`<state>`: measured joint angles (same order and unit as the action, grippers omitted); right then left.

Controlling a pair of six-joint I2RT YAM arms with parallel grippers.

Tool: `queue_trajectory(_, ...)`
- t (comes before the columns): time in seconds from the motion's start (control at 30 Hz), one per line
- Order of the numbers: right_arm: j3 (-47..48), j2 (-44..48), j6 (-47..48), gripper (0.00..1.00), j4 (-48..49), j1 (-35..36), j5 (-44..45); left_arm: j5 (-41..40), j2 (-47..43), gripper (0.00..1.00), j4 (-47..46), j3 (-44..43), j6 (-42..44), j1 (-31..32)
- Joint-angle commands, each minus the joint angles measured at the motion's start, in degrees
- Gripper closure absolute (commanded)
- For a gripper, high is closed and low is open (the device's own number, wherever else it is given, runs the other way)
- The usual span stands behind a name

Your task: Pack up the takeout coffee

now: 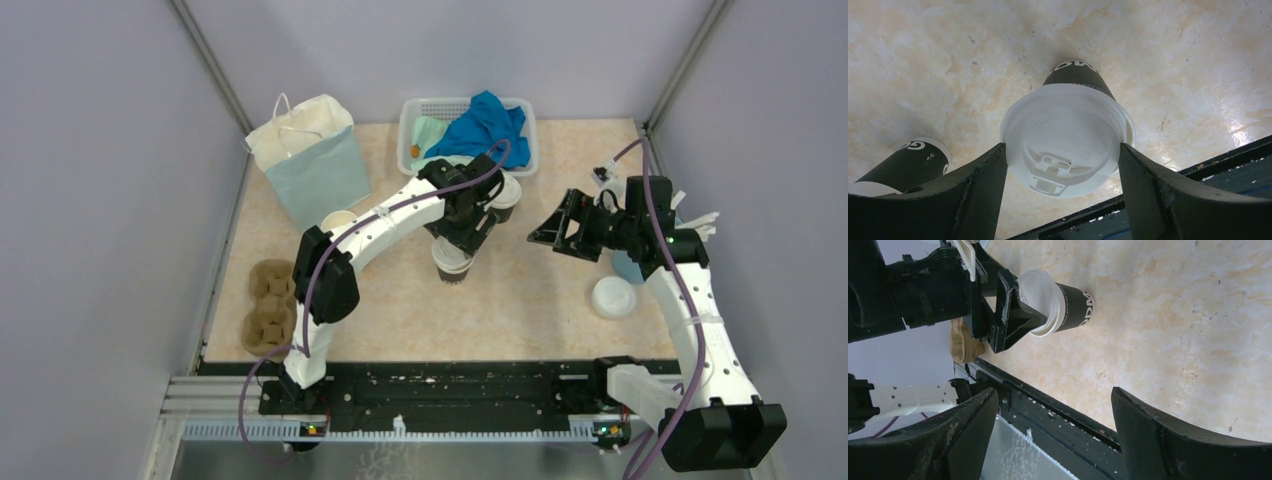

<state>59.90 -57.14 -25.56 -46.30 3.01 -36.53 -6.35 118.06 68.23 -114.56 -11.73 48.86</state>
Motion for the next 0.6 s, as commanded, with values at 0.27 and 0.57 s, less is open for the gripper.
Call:
queue_trajectory(0.27, -0.2, 0.8, 0.4, 0.17, 1.4, 0.4, -0.8, 2.8, -0.4, 0.19, 1.5, -3.8, 1.2, 0.3)
queue_trajectory(0.57, -0.3, 0.7, 0.4, 0.17, 1.6, 0.4, -1.0, 2.7, 0.5, 0.19, 1.8, -3.2, 1.4, 0.3)
